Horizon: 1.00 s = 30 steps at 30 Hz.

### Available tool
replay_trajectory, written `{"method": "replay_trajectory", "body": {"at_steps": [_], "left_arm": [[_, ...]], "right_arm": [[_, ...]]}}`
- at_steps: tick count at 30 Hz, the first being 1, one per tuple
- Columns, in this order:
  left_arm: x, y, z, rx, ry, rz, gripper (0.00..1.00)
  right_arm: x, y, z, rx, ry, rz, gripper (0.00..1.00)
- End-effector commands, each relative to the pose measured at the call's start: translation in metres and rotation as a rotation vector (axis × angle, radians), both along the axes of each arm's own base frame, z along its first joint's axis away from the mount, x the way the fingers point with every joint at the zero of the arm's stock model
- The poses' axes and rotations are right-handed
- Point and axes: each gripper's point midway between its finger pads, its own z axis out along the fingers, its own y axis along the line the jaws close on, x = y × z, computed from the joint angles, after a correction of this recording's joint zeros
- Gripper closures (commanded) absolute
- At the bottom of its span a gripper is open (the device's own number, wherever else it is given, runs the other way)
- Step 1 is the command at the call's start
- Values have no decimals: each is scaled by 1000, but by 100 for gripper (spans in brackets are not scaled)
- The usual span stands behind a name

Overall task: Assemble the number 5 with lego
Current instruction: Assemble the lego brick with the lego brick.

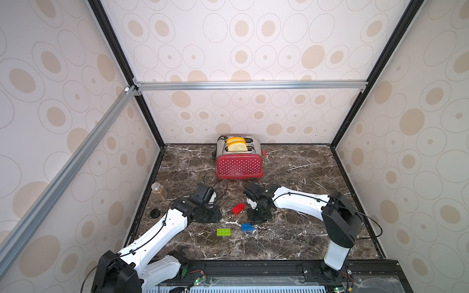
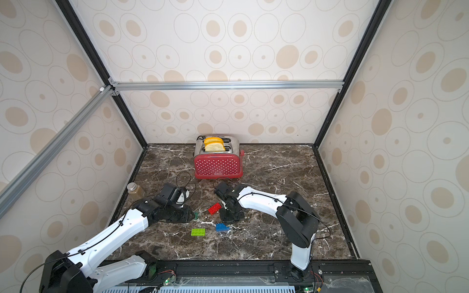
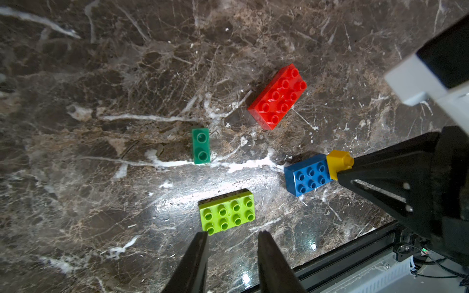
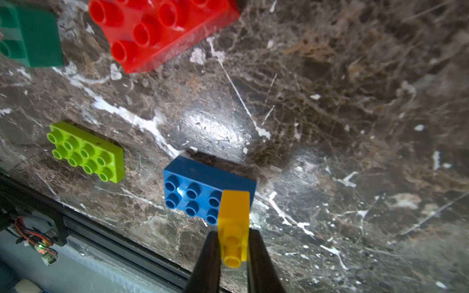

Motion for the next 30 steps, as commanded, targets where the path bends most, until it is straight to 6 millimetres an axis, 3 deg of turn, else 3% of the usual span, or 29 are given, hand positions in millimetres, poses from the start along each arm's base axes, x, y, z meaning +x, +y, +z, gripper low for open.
{"method": "replay_trajectory", "body": {"at_steps": [1,23,30], "left_arm": [[1,2,12,4,-33,-16,64],[0,1,10,-2,-30,-27,64],[-1,2,11,-3,-35,-26,64]], "right_arm": [[-3,-4,-1,-49,16,-21,82],[-17,-10,-19,-151,64,-40,82],[-17,-16,-33,-212,49,-53,86]]}}
